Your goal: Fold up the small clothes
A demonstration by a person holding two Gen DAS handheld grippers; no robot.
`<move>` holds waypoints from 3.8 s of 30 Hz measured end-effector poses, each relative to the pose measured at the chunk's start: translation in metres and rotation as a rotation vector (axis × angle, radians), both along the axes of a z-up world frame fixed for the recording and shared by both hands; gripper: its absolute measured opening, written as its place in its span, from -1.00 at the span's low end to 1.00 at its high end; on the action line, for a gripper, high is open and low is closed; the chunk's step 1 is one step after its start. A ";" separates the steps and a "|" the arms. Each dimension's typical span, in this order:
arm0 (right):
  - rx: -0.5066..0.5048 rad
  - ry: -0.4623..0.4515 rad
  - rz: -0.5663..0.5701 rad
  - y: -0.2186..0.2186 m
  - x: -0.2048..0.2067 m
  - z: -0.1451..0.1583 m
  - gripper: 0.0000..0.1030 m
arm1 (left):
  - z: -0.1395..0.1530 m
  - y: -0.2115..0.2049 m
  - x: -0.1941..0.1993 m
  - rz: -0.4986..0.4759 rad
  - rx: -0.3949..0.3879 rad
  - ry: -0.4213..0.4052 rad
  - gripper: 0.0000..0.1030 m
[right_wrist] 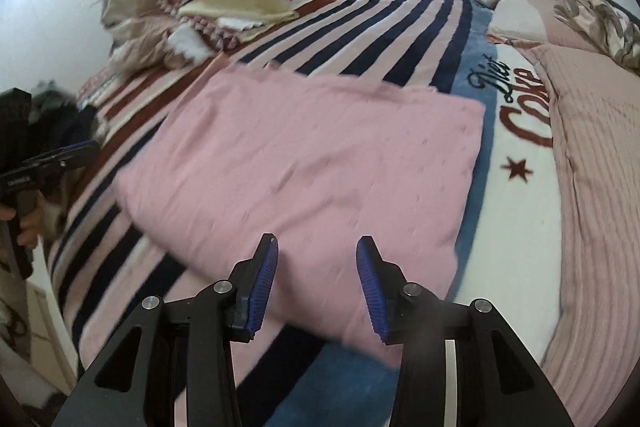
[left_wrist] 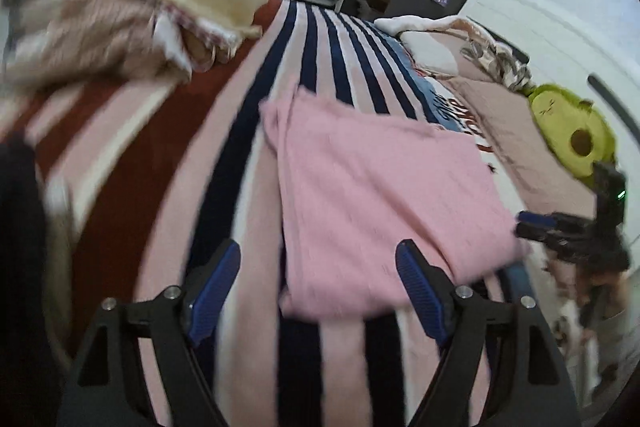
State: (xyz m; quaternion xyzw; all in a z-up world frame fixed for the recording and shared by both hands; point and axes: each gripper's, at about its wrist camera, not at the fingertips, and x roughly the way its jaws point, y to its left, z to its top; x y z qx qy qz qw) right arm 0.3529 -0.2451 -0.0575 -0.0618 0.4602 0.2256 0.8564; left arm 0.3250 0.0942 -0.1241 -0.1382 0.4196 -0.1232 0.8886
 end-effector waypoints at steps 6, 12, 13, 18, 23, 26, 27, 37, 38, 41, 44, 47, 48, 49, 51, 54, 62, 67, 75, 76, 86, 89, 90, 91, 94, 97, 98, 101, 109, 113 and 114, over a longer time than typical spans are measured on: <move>-0.027 0.035 -0.019 -0.003 -0.011 -0.022 -0.30 | -0.028 -0.010 -0.020 -0.015 -0.147 0.066 0.49; -0.012 0.057 -0.026 -0.006 -0.013 -0.033 -0.30 | -0.047 -0.025 -0.011 -0.021 -0.290 0.105 0.49; -0.008 0.058 -0.026 -0.007 -0.012 -0.032 -0.30 | -0.052 -0.027 -0.008 -0.015 -0.314 0.116 0.49; 0.048 0.019 -0.022 -0.008 -0.013 -0.017 -0.30 | -0.061 -0.032 0.001 0.018 -0.359 0.120 0.49; 0.082 0.002 -0.007 -0.002 -0.008 -0.010 -0.30 | -0.066 -0.029 0.012 0.075 -0.418 0.102 0.48; 0.098 0.011 -0.001 0.000 -0.005 -0.014 -0.29 | -0.067 -0.031 0.019 0.099 -0.440 0.093 0.44; 0.101 0.012 -0.001 0.000 -0.004 -0.015 -0.28 | -0.067 -0.033 0.021 0.101 -0.448 0.091 0.35; 0.091 0.030 0.010 -0.002 0.001 -0.028 -0.30 | -0.061 -0.058 0.050 0.107 -0.421 0.083 -0.64; 0.090 0.032 0.011 -0.003 0.000 -0.029 -0.30 | -0.058 -0.061 0.051 0.099 -0.402 0.072 -0.66; 0.101 0.035 0.018 -0.006 -0.002 -0.034 -0.30 | -0.039 -0.071 0.052 0.064 -0.319 0.013 -0.70; 0.133 0.036 0.016 -0.012 -0.004 -0.035 -0.30 | -0.016 -0.084 0.056 0.022 -0.252 -0.049 -0.70; 0.171 0.036 0.011 -0.020 -0.005 -0.035 -0.31 | 0.013 -0.108 0.060 -0.038 -0.166 -0.126 -0.71; 0.182 0.034 0.009 -0.023 -0.006 -0.035 -0.31 | 0.021 -0.115 0.061 -0.058 -0.139 -0.148 -0.71; 0.195 0.032 0.006 -0.026 -0.007 -0.035 -0.31 | 0.031 -0.127 0.062 -0.089 -0.103 -0.177 -0.71; 0.219 0.027 -0.002 -0.035 -0.011 -0.033 -0.31 | 0.048 -0.151 0.061 -0.165 -0.040 -0.219 -0.71; 0.267 0.009 -0.024 -0.054 -0.019 -0.027 -0.31 | 0.061 -0.196 0.061 -0.290 0.056 -0.247 -0.71; 0.261 -0.107 -0.131 -0.108 -0.047 0.001 -0.30 | 0.031 -0.286 0.054 -0.535 0.187 -0.155 -0.70; 0.266 -0.147 -0.180 -0.131 -0.057 0.012 -0.29 | 0.019 -0.294 0.046 -0.544 0.216 -0.134 -0.70; 0.282 -0.103 -0.111 -0.113 -0.043 0.004 -0.29 | 0.057 -0.220 0.033 -0.377 0.279 -0.208 -0.70; 0.281 -0.094 -0.086 -0.102 -0.040 0.001 -0.32 | 0.059 -0.203 0.031 -0.352 0.291 -0.203 -0.70; 0.249 -0.031 0.149 0.013 -0.002 -0.010 -0.80 | 0.023 -0.113 0.030 -0.230 0.249 -0.085 -0.70; 0.178 -0.004 0.182 0.037 0.001 -0.022 -0.80 | 0.007 -0.100 0.030 -0.204 0.216 -0.039 -0.70; 0.166 0.007 0.185 0.040 0.002 -0.025 -0.80 | 0.002 -0.095 0.029 -0.198 0.199 -0.026 -0.70; 0.155 0.021 0.186 0.045 0.003 -0.030 -0.80 | 0.000 -0.094 0.028 -0.196 0.189 -0.022 -0.70; 0.117 0.038 0.191 0.052 0.003 -0.039 -0.80 | 0.004 -0.090 0.024 -0.190 0.149 -0.041 -0.70; 0.096 0.030 0.191 0.056 0.003 -0.038 -0.77 | 0.028 -0.112 0.020 -0.232 0.176 -0.137 -0.70; 0.105 0.035 0.189 0.055 0.003 -0.039 -0.77 | 0.035 -0.122 0.020 -0.254 0.184 -0.161 -0.70; 0.164 0.059 0.168 0.045 0.004 -0.042 -0.77 | 0.055 -0.165 0.021 -0.357 0.196 -0.219 -0.70; 0.220 0.061 -0.030 -0.054 -0.038 -0.033 -0.73 | 0.028 -0.272 0.034 -0.611 0.274 -0.137 -0.71; 0.193 0.005 -0.138 -0.105 -0.058 -0.017 -0.71 | 0.010 -0.289 0.035 -0.665 0.222 -0.071 -0.55; 0.195 -0.011 -0.155 -0.115 -0.061 -0.012 -0.71 | 0.009 -0.291 0.032 -0.670 0.224 -0.071 -0.48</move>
